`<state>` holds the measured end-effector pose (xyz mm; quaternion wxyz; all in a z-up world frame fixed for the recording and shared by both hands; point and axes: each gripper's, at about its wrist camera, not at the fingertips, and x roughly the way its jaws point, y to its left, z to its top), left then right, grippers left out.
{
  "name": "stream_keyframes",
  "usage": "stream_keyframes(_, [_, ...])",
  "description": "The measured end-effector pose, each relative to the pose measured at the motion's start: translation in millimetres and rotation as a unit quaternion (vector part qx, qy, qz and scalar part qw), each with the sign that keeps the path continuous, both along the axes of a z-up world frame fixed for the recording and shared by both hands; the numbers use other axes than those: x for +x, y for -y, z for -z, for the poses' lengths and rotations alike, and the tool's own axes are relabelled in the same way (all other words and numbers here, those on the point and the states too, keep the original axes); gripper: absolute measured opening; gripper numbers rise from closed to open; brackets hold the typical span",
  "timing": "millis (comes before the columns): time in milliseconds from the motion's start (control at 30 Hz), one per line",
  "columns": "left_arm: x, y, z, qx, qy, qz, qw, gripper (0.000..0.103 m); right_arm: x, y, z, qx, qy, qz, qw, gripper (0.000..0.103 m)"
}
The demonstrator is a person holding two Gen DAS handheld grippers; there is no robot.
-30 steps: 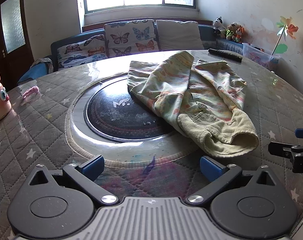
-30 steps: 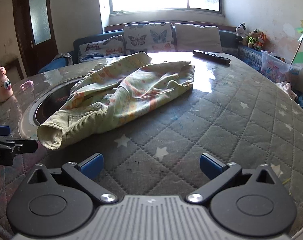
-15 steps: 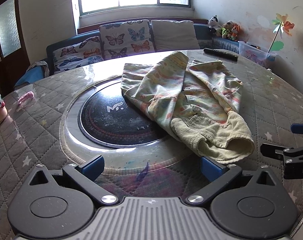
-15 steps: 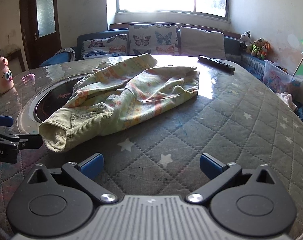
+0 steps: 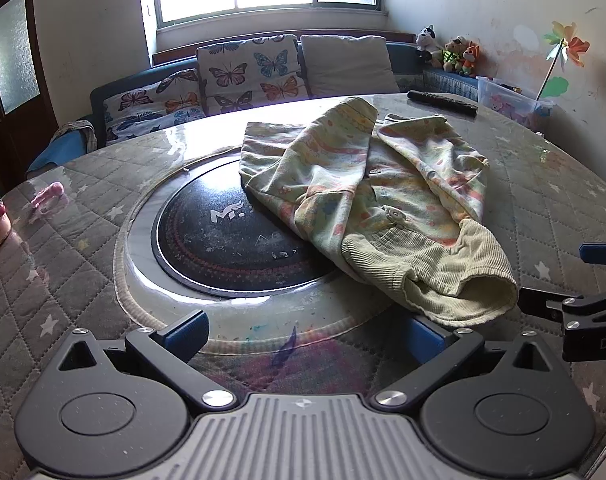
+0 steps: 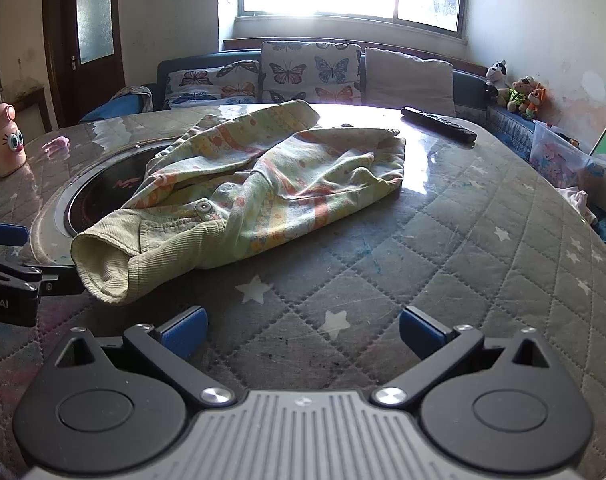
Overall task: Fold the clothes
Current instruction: 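Move both grippers toward the crumpled striped shirt, then grasp the shirt's edges with the left gripper while the right gripper grasps another edge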
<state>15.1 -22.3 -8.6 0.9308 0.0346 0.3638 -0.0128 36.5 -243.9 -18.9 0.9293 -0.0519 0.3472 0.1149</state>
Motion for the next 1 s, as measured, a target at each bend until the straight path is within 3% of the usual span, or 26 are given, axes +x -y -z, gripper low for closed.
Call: stream_keyframes(1000, [35.4,-2.7,-22.8,0.03,0.023,0.012,0.9992,0.103,36.7,-4.7,-14.8,-0.02,0.0,-0.026,0.999,0.103])
